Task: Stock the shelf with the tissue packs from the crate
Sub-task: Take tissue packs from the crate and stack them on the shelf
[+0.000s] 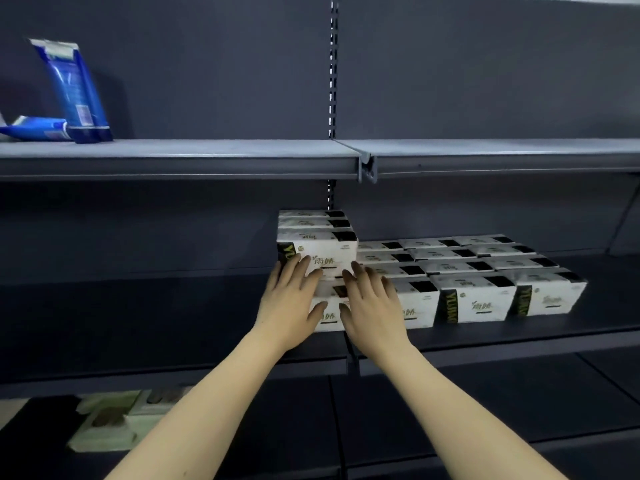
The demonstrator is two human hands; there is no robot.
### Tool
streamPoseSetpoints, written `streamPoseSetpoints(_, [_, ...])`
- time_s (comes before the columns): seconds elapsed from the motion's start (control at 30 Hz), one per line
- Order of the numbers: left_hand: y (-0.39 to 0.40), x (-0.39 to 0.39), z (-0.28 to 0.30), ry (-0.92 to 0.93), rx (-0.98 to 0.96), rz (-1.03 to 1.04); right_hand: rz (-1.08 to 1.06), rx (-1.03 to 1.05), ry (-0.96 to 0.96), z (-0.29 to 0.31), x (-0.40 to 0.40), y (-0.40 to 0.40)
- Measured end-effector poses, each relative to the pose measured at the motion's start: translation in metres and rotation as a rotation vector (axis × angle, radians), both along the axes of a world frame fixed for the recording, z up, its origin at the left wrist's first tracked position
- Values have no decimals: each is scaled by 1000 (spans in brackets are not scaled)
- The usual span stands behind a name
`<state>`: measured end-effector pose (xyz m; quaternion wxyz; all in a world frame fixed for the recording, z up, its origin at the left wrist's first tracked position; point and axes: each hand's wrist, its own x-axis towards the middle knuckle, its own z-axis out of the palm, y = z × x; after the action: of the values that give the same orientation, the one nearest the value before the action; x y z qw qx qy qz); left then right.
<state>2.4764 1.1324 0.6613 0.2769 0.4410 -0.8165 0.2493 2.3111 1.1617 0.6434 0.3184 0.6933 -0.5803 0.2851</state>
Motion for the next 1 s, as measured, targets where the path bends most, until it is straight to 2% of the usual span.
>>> streamPoseSetpoints(0.2, [56,-16,-32,58,38,-5,48,73,-1,-24,-15,48])
streamPoseSetpoints(0.4, [121,-30,-100,93,149,-6,86,188,-40,-79,-38,99])
streamPoseSetpoints(0.7, [206,-11,-224,33,510,144,92,466,-47,-193,-54,169])
streamPoseSetpoints(1.0, [241,-4,-324,-17,824,243,81,811,-25,-295,-47,209])
